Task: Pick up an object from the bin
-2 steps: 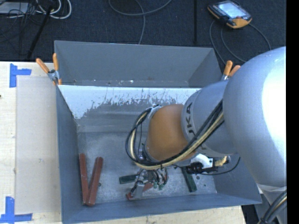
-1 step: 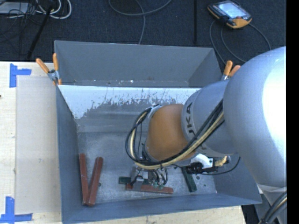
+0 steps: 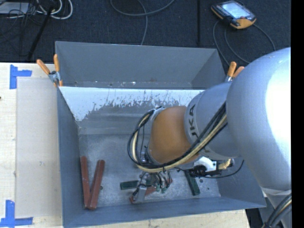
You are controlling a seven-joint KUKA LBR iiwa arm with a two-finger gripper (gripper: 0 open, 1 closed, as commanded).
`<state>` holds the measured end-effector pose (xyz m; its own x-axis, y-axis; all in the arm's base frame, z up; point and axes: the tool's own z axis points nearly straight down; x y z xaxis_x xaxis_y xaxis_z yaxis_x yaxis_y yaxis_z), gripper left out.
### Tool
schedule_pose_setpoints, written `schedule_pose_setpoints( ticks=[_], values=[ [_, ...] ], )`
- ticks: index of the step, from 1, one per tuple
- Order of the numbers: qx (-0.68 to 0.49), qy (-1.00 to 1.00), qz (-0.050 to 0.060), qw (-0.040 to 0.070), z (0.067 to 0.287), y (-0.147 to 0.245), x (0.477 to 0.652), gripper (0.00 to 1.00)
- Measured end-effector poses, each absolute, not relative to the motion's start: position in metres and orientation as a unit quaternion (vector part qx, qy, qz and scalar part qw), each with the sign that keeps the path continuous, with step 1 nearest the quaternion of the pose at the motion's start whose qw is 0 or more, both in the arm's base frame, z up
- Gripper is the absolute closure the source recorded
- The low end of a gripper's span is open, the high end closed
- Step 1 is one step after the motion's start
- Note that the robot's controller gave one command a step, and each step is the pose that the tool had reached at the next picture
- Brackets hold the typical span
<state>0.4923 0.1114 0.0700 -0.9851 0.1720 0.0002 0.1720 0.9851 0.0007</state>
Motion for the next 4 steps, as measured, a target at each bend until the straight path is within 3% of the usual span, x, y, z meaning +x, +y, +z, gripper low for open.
schedule_pose_setpoints(
  ticks=[1,2,3,4],
  values=[
    [-0.087,-0.996,0.0,0.001,0.07,0.112,0.492,1.0],
    [-0.087,-0.996,-0.001,0.0,0.07,0.112,0.492,1.0],
    [-0.084,-0.996,0.001,0.002,0.1,0.142,0.514,1.0],
    [-0.08,-0.997,0.001,0.004,0.147,0.141,0.494,1.0]
  ],
)
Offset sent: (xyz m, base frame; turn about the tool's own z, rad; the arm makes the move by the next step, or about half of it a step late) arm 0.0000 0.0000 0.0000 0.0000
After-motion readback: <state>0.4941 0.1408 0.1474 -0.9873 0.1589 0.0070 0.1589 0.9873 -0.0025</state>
